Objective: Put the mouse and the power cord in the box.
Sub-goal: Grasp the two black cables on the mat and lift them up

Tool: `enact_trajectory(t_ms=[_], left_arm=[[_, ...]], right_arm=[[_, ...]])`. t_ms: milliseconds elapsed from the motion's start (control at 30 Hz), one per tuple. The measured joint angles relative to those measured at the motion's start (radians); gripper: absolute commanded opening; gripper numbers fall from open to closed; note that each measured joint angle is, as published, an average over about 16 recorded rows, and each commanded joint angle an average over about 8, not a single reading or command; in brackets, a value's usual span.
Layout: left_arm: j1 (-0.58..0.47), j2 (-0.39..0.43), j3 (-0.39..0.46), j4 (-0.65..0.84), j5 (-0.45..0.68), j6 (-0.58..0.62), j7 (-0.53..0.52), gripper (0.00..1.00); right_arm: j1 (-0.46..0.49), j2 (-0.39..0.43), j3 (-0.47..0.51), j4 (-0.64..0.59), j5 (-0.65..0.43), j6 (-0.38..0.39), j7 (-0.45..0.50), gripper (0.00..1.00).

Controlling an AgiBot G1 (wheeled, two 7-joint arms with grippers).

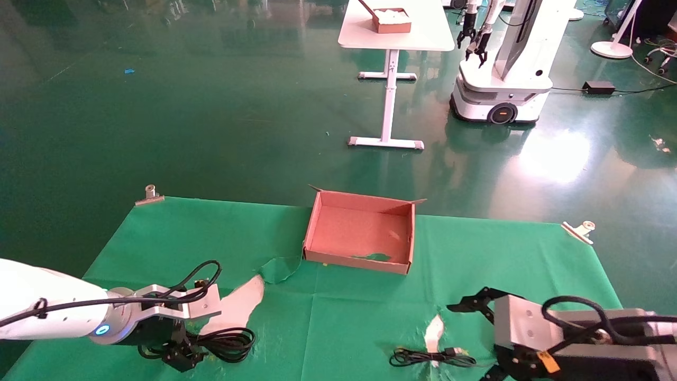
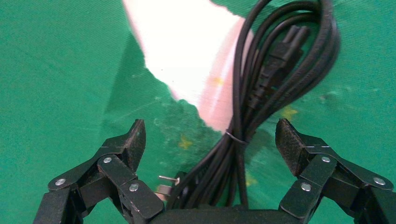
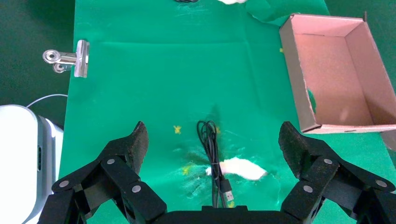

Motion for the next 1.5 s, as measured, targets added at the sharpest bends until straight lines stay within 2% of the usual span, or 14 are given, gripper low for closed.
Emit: enact_trajectory(t_ms=[133, 300, 633, 900, 933, 967, 1067, 1100, 1133, 1167, 1200, 1333, 1367, 1500], left_arm=[[-0.006, 0.015, 0.005, 0.036, 0.012, -0.017, 0.015, 1.00], [-0.012, 0.025, 0.008, 0.065, 0.017, -0.029, 0.030, 1.00], [-0.019, 0.033, 0.008, 0.090, 0.014, -0.034, 0.046, 1.00], [-0.021, 0.034, 0.008, 0.096, 0.013, -0.035, 0.050, 1.00], [-0.021, 0.035, 0.008, 0.097, 0.013, -0.035, 0.050, 0.95], [-0.021, 0.035, 0.008, 0.097, 0.013, -0.035, 0.050, 0.85], [-0.021, 0.035, 0.008, 0.098, 0.013, -0.035, 0.051, 0.48], [-0.021, 0.035, 0.008, 0.098, 0.013, -0.035, 0.051, 0.35], [-0.021, 0.035, 0.008, 0.099, 0.013, -0.036, 0.051, 0.23], [-0.021, 0.035, 0.008, 0.099, 0.013, -0.036, 0.051, 0.10], [-0.021, 0.035, 0.008, 0.099, 0.013, -0.036, 0.051, 0.03], [-0.021, 0.036, 0.008, 0.099, 0.013, -0.036, 0.051, 0.00], [-0.021, 0.036, 0.008, 0.099, 0.013, -0.036, 0.051, 0.00], [-0.021, 0.035, 0.008, 0.099, 0.012, -0.036, 0.051, 0.00]], right_arm=[[0.002, -0.009, -0.014, -0.001, -0.034, 0.004, -0.004, 1.00], [0.026, -0.057, -0.060, -0.024, -0.140, 0.018, -0.011, 1.00], [0.148, -0.268, -0.197, -0.211, -0.431, 0.057, -0.050, 1.00], [0.225, -0.407, -0.261, -0.395, -0.542, 0.083, -0.104, 1.00], [0.230, -0.417, -0.265, -0.411, -0.549, 0.086, -0.109, 1.00], [0.235, -0.425, -0.269, -0.424, -0.555, 0.089, -0.113, 1.00], [0.244, -0.441, -0.276, -0.455, -0.567, 0.096, -0.123, 1.00], [0.246, -0.445, -0.278, -0.461, -0.570, 0.098, -0.126, 0.95], [0.247, -0.447, -0.279, -0.465, -0.572, 0.099, -0.127, 0.85], [0.249, -0.449, -0.281, -0.469, -0.575, 0.101, -0.128, 0.73], [0.249, -0.450, -0.282, -0.471, -0.576, 0.102, -0.128, 0.60], [0.251, -0.453, -0.284, -0.475, -0.580, 0.104, -0.129, 0.10], [0.251, -0.452, -0.283, -0.474, -0.580, 0.104, -0.129, 0.02], [0.249, -0.449, -0.281, -0.470, -0.575, 0.102, -0.128, 0.00]])
